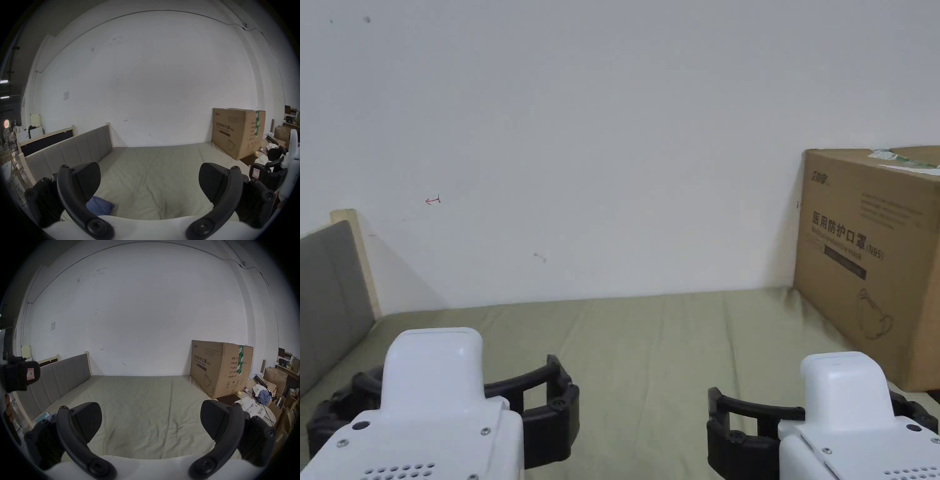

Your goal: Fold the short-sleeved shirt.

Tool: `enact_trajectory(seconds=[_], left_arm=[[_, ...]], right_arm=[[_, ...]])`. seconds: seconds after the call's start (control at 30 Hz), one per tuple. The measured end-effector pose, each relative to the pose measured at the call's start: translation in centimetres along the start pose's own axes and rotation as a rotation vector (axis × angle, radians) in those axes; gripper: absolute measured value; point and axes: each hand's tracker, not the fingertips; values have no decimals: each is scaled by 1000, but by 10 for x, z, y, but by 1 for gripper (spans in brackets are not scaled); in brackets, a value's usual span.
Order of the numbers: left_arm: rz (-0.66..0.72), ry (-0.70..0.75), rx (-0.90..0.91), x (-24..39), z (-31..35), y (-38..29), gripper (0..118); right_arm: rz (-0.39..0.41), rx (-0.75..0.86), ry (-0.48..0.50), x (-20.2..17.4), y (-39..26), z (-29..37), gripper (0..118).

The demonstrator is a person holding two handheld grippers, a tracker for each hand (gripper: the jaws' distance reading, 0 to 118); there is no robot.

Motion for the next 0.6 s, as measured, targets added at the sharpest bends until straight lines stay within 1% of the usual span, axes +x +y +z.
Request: enact_trajectory(seconds=[0.17,0.2,0.27,0.37,0.47,0.5,0.6], left_arm=[[14,-6,-18,1,-6,-4,118],[36,-15,-21,0,-6,-4,118],[39,-33,-19,-3,-5,-3,118],[32,-3,-13,-2,-4,-3,118],[12,15,-2,5,-3,-6,118],[11,9,-13,5,-2,-6,118],[64,-88,-34,0,-3,-9,118]], right_arm=[[1,-2,-9,1,-2,-2,118],[1,-2,-9,1,-1,-2,118],[2,-3,-1,1,-1,-2,118],[9,0,-8,0,0,-3,118],[-3,-2,-2,0,0,-4,118],[-6,-4,1,0,-1,-4,118],[6,-10,2,-3,-3,-5,118]])
